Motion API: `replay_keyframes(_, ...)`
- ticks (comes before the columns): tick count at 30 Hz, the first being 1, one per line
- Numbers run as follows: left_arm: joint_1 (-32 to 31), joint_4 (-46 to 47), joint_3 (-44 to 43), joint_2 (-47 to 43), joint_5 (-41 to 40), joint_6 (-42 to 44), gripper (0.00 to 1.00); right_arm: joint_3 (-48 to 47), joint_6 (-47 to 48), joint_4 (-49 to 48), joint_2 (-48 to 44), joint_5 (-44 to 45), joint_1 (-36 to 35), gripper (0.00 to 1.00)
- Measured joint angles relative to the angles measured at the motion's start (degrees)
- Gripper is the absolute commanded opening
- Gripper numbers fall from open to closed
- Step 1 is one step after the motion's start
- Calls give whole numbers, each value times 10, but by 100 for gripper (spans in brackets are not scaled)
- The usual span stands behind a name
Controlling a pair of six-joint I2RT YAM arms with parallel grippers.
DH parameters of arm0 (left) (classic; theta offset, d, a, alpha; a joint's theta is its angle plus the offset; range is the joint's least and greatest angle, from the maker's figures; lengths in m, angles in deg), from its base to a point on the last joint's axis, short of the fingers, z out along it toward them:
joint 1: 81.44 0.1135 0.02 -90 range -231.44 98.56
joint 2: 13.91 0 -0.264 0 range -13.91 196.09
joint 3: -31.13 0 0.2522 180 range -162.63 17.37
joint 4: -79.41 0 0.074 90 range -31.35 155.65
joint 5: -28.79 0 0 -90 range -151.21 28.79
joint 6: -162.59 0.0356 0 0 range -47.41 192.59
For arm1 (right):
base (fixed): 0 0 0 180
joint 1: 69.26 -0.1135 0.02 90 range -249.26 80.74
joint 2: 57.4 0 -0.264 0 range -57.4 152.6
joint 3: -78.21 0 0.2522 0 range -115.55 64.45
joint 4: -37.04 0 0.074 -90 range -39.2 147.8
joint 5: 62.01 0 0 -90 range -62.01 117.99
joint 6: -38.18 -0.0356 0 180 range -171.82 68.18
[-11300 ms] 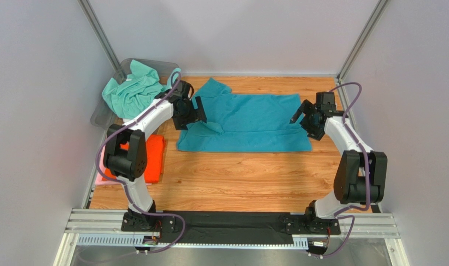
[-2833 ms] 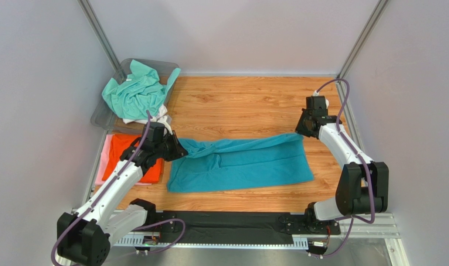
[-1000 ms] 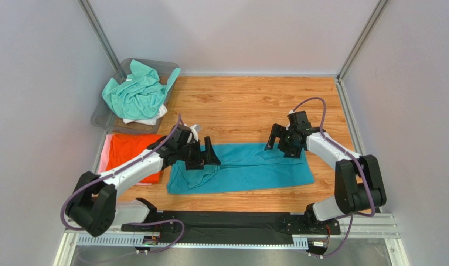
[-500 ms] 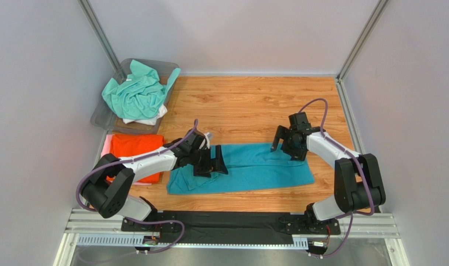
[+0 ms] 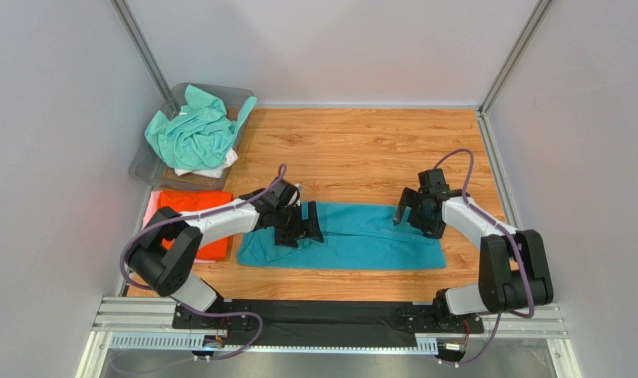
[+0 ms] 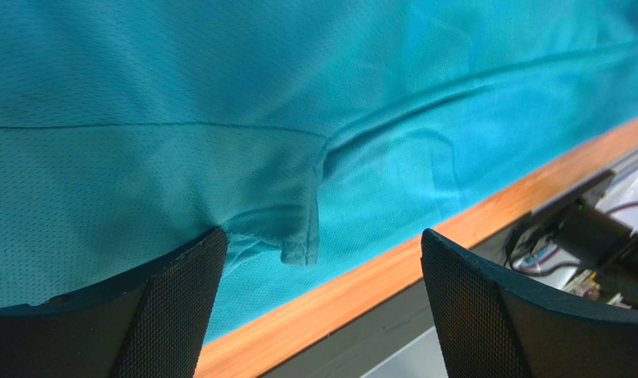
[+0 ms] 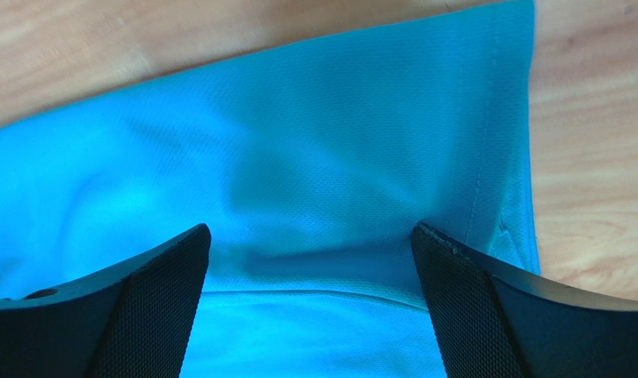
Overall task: Fold and stack the t-shirts
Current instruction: Fold the tshirt
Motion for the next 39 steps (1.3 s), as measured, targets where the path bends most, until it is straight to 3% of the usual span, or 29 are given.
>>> replay_keyframes(9, 65, -45, -205, 177, 15, 31, 100, 102, -10, -14, -128, -35, -28, 100)
replay_keyframes(14, 85, -109, -447, 337, 8, 67, 100, 141, -45, -17, -187, -67, -158, 100)
replay_keyframes(19, 95, -161, -602, 429, 4, 102, 100, 151, -77, -13, -210, -86, -311, 100)
replay_keyframes(25, 97, -203, -623, 426, -12, 152, 100, 125, -54, 53, -240, -45, -335, 99)
replay_keyframes(32, 102, -219, -619, 394, -33, 180, 100, 82, -16, 75, -239, -30, -341, 75)
replay_keyframes(39, 125, -219, -618, 401, -30, 182, 100, 82, -18, 87, -173, -22, -360, 52)
